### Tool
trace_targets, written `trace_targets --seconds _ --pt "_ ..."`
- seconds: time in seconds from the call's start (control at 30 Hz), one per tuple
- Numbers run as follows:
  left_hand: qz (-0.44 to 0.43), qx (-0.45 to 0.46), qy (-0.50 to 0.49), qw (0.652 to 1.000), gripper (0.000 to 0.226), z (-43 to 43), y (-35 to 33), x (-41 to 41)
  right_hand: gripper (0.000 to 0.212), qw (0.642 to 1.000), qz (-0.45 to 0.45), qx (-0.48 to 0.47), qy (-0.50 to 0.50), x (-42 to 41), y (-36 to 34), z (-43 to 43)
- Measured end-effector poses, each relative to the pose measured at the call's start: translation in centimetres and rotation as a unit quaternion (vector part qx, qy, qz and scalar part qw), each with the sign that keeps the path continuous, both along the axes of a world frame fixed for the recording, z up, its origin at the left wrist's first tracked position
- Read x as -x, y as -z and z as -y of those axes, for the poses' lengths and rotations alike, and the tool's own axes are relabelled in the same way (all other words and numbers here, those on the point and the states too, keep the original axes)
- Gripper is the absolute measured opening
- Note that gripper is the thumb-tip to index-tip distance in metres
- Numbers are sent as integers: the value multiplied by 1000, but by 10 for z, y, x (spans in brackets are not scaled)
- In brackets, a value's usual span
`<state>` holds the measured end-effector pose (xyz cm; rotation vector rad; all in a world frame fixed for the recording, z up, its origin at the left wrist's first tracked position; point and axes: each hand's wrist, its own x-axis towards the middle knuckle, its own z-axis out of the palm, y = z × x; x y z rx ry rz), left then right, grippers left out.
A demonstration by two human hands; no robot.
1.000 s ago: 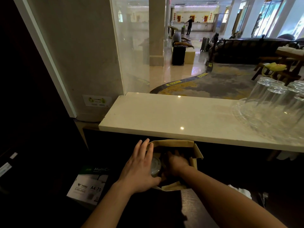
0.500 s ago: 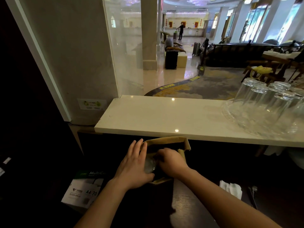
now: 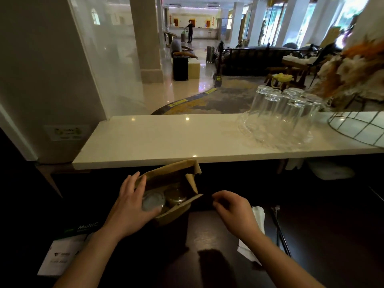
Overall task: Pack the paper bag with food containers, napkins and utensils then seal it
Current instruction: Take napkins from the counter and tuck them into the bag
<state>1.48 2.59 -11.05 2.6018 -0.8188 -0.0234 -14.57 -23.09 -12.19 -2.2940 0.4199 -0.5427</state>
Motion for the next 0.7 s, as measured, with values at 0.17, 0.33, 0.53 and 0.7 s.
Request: trace_targets --seconds 0.17,0.33,0.53,0.7 --pt "12 5 3 1000 107 0 2 1 21 983 -127 -18 132 31 48 50" --pt "18 -1 1 1000 108 2 2 2 29 942 -257 3 217 55 87 87" --pt "23 -4 -2 1000 108 3 2 7 26 915 -342 19 214 56 104 103" --pt "24 0 -3 1000 108 3 4 10 34 907 -371 16 197 54 107 108"
